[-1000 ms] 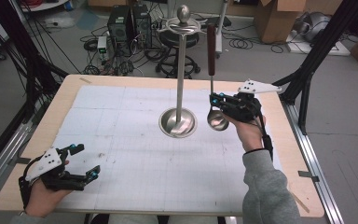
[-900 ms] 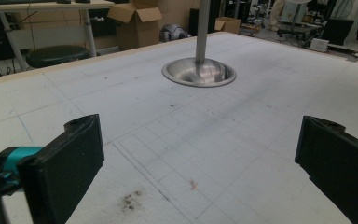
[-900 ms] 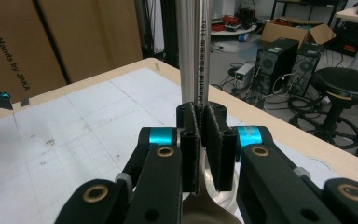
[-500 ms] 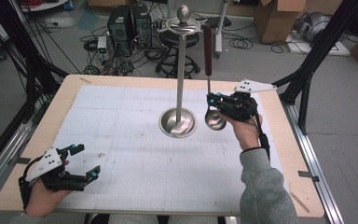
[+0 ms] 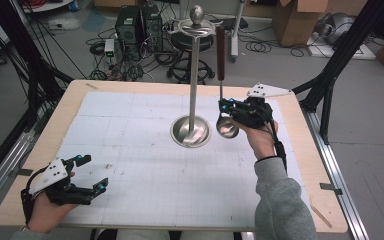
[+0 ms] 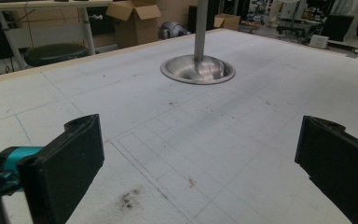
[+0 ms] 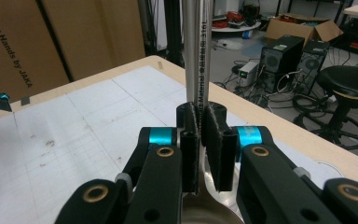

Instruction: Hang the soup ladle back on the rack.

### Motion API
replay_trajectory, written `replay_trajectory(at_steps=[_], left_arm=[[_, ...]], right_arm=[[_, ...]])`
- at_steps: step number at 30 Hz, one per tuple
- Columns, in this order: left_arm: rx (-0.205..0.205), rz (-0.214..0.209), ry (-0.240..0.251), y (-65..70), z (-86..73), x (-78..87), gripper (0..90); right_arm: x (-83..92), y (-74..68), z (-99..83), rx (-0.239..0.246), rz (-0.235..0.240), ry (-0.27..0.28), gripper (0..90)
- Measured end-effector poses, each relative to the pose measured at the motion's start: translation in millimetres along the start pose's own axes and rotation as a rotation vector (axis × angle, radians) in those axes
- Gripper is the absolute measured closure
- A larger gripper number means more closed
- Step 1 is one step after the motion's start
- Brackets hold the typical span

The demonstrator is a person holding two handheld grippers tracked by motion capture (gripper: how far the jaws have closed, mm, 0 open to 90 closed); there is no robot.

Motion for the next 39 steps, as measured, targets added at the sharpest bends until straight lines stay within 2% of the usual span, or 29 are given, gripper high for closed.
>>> replay_trajectory(at_steps=[25, 33, 36, 39], left_arm=[[0.002, 0.005, -0.001, 0.4, -0.7, 2.8, 1.7], [0.005, 0.022, -0.002, 0.6, -2.4, 9.4, 1.7], [0.010, 0.029, -0.001, 1.0, -2.4, 12.5, 1.7], [0.014, 0.028, 0.008, 2.4, -1.2, 14.5, 1.7]], right_arm=[[-17.2, -1.9, 0.1, 0.009, 0.011, -0.033, 84.8], [-26.4, -0.8, 0.6, 0.016, 0.007, -0.019, 84.6], [-29.0, -0.5, 0.3, 0.028, -0.006, -0.009, 83.0], [-30.1, -1.0, 0.6, 0.030, -0.019, 0.008, 73.0]])
Point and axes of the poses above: each handheld gripper's, and its own axes: x roughly backward along the jaws, z roughly out of its top, y roughly to its right, the point moved 4 cm from there along -x, roughly forward along the jaws, and after that the axes turned 4 degrees about -x, right-handed, at the moved point
